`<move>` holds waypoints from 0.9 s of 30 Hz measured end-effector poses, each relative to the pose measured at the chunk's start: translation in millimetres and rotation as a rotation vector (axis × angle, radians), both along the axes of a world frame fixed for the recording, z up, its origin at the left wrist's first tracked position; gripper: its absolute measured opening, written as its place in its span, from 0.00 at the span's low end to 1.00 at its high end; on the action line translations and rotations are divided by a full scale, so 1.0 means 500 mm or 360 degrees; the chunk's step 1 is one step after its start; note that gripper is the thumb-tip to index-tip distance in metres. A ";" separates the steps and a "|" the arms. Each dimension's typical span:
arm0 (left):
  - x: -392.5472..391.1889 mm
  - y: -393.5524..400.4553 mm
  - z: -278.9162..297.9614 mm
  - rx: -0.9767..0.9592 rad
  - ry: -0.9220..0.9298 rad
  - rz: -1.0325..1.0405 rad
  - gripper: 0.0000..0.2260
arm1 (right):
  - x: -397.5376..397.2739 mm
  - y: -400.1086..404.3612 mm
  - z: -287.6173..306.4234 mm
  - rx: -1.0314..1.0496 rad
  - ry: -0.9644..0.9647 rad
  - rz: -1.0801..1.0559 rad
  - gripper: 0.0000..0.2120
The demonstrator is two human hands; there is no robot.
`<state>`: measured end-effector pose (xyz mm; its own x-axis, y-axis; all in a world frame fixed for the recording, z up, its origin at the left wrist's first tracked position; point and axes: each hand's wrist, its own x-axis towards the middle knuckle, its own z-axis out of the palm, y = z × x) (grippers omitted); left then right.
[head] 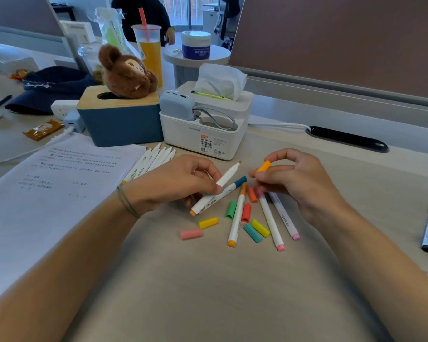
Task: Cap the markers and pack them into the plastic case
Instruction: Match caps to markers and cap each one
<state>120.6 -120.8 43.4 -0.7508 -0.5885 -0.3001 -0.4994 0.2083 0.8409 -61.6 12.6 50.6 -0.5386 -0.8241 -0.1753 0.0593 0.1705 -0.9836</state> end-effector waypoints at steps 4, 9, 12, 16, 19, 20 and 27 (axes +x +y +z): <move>-0.001 0.007 -0.001 -0.0013 -0.0020 -0.0037 0.06 | -0.001 -0.003 -0.002 -0.0075 -0.0142 -0.0122 0.12; -0.004 0.016 0.002 -0.0012 -0.0001 -0.0084 0.06 | 0.005 -0.004 -0.002 -0.0117 -0.0185 -0.0076 0.10; -0.005 0.018 0.002 -0.0030 0.0013 -0.0090 0.06 | 0.006 -0.005 -0.001 -0.0116 -0.0121 -0.0036 0.10; -0.005 0.020 0.001 -0.0047 0.0061 -0.0073 0.07 | 0.008 -0.005 0.000 -0.0126 -0.0004 0.0019 0.10; -0.007 0.022 -0.001 -0.0057 0.0112 -0.0037 0.06 | 0.012 -0.004 -0.001 -0.0150 0.0096 0.0044 0.11; -0.007 0.024 -0.002 -0.0063 0.0142 -0.0025 0.06 | 0.014 -0.004 -0.002 -0.0155 0.0134 0.0044 0.11; -0.017 0.044 -0.016 -0.0104 0.0448 0.0158 0.09 | 0.052 -0.002 -0.016 -0.0196 0.0443 0.0086 0.22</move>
